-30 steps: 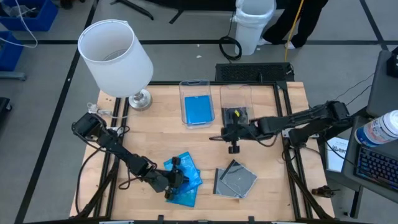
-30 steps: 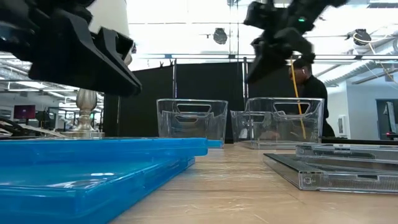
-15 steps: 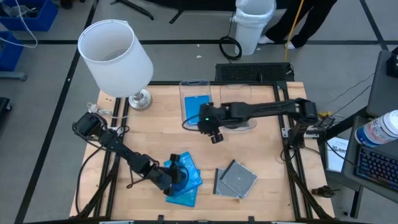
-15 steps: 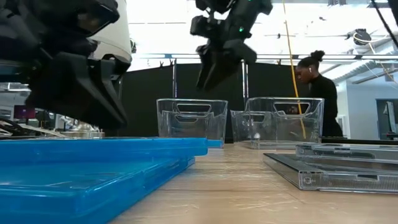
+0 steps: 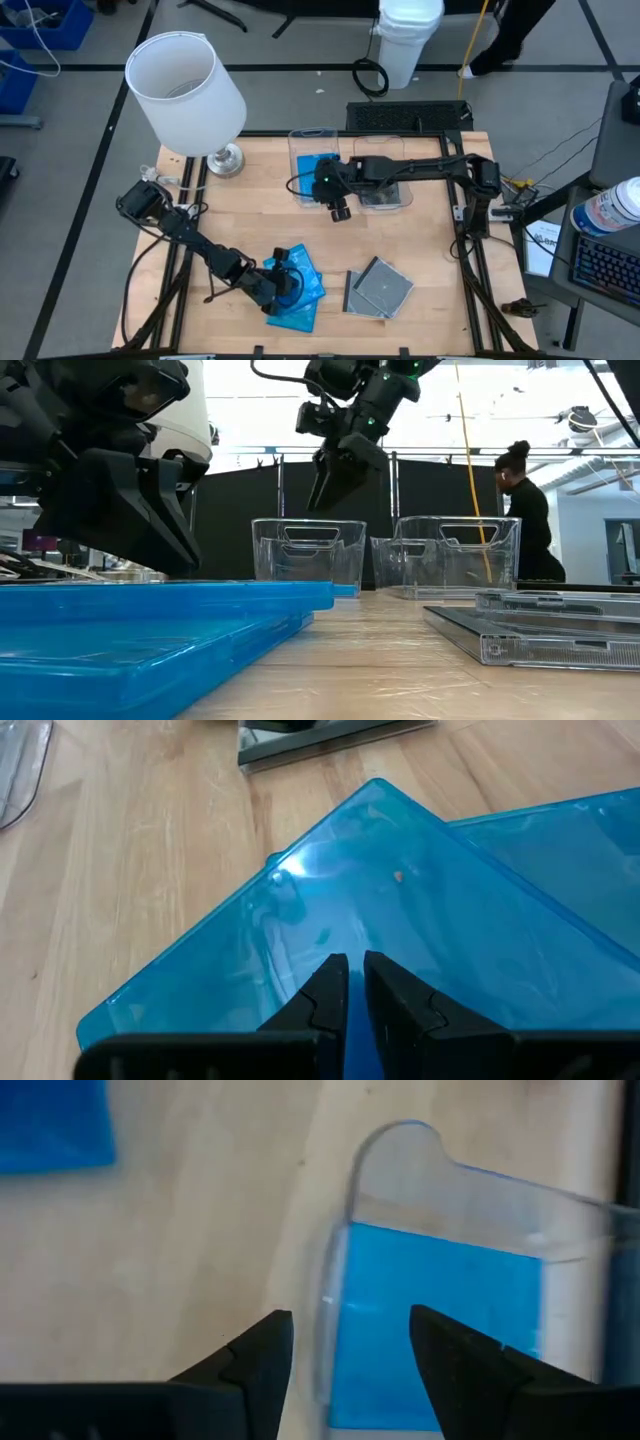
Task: Pick & place jewel cases by type
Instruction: Adjust the left transparent bin
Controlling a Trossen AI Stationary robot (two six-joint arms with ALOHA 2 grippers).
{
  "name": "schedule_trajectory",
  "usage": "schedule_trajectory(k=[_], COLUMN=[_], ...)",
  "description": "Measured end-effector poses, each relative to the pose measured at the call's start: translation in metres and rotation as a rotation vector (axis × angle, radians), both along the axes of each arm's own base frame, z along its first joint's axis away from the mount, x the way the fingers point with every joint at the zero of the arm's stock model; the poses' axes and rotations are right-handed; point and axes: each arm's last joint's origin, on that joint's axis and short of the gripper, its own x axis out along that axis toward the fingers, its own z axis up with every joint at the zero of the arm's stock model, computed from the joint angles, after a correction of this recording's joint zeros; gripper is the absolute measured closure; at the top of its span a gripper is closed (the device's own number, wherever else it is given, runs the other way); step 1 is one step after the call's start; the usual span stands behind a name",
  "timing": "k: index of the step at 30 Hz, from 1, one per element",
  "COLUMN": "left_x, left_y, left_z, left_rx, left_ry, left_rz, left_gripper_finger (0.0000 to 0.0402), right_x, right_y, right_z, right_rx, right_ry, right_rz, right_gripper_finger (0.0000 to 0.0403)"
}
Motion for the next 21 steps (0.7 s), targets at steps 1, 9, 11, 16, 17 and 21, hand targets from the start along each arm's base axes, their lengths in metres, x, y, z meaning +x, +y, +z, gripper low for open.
schedule_trajectory(k=[1,9,11,16,17,21], left_x=[0.0,0.0,0.0,0.0,0.0,0.0], left_y=[0.0,0.0,0.0,0.0,0.0,0.0], left_z=[0.0,0.0,0.0,0.0,0.0,0.0], left_rx=[-0.002,-0.003,-0.003,-0.007,-0.01,-0.019], left_ry=[0.0,0.0,0.0,-0.002,-0.001,0.001], left_rz=[0.002,0.003,0.002,0.005,0.009,0.018], left_gripper_finger=[0.0355,0.0355,0.0355,0.0355,0.0355,0.0355], right_x=[0.0,-0.002,-0.003,0.002,0.004,0.004], right_y=[-0.002,-0.002,0.0,-0.002,-0.003,-0.006], right_z=[0.0,-0.001,-0.004,-0.016,-0.017,-0.018], right_rx=[0.025,0.074,0.077,0.089,0.086,0.089], right_ry=[-0.003,0.008,0.033,0.057,0.042,0.045], right_rz=[-0.008,-0.035,-0.033,-0.056,-0.058,-0.065], right_gripper_finger=[0.0214,0.0218,0.0219,0.022,0.022,0.023])
